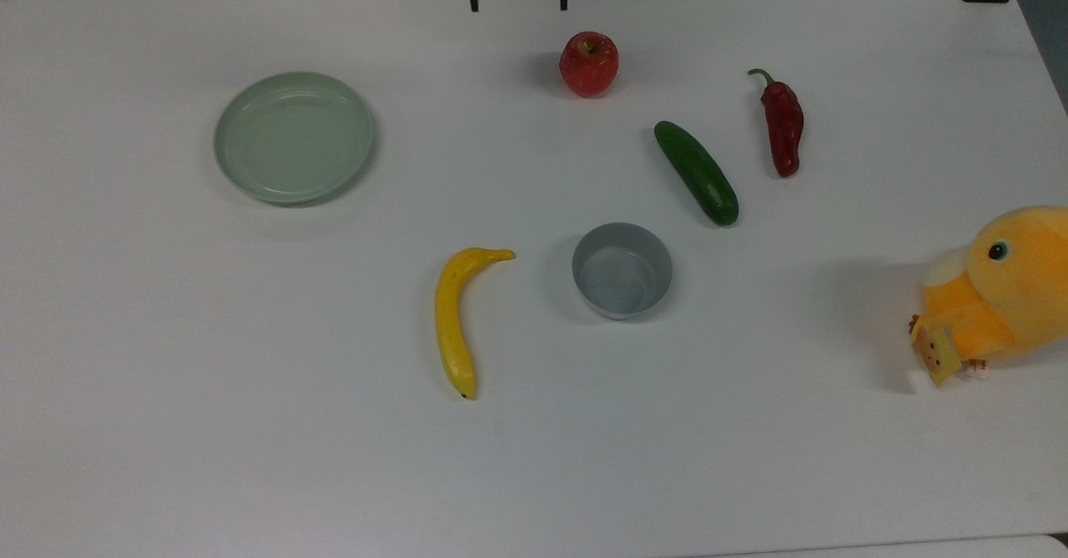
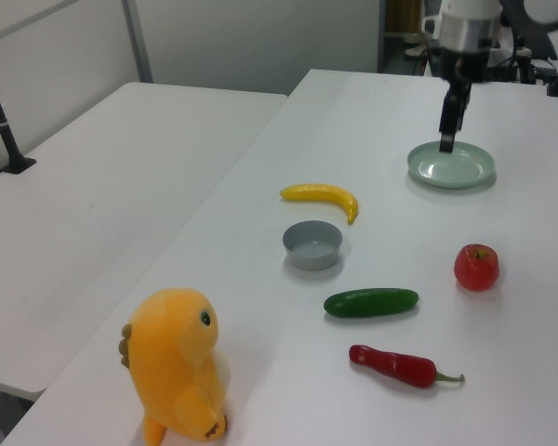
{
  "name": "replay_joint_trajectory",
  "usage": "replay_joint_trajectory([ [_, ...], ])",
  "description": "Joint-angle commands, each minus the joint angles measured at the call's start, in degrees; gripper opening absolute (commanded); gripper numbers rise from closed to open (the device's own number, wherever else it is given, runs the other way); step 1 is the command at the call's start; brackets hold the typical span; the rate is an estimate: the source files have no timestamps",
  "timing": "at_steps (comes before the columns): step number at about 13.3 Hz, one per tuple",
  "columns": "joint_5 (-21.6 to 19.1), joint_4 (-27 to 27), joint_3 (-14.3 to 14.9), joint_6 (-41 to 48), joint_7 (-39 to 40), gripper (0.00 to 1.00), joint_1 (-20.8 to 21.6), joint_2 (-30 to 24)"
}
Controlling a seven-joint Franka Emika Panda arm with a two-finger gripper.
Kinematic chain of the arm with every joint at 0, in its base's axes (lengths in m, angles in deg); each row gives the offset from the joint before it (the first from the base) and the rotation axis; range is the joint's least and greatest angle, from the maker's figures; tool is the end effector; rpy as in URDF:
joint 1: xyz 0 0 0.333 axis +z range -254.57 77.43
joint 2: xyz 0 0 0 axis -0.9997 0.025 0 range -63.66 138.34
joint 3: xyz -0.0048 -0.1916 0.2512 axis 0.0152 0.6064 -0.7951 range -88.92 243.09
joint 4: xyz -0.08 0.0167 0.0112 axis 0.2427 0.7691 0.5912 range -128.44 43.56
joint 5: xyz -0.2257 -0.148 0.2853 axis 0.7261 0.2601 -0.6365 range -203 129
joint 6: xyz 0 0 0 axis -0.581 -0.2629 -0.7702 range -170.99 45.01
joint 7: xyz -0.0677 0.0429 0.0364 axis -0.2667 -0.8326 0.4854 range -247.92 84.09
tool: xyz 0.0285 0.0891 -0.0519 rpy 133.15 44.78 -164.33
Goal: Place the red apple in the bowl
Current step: 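Move the open gripper over the red apple and lower it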
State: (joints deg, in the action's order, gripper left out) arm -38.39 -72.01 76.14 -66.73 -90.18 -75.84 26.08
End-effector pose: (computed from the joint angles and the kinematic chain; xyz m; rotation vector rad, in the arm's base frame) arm 0.4874 0.1206 0.5135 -3.1108 -0.1339 -0.0590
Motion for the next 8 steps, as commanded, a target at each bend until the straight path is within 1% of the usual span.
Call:
replay_joint_trajectory([
  [1, -0.98, -6.01, -0.11, -3.52, -0.43, 1.0, 3.7, -0.17],
  [2, -0.98, -8.54, -1.24, -5.35, -0.52, 1.0, 4.41, -0.08],
  [3, -0.98, -12.31, -3.6, -8.76, -0.61, 1.0, 4.41, -0.08],
  [4, -0.98, -13.91, -4.76, -9.58, -0.52, 1.0, 4.41, 0.01],
  [6, -0.98, -15.68, -6.08, -12.12, -0.52, 1.0, 4.77, 1.67],
  [8, -0.98, -16.12, -6.26, -12.66, -0.52, 1.0, 4.85, 2.38],
])
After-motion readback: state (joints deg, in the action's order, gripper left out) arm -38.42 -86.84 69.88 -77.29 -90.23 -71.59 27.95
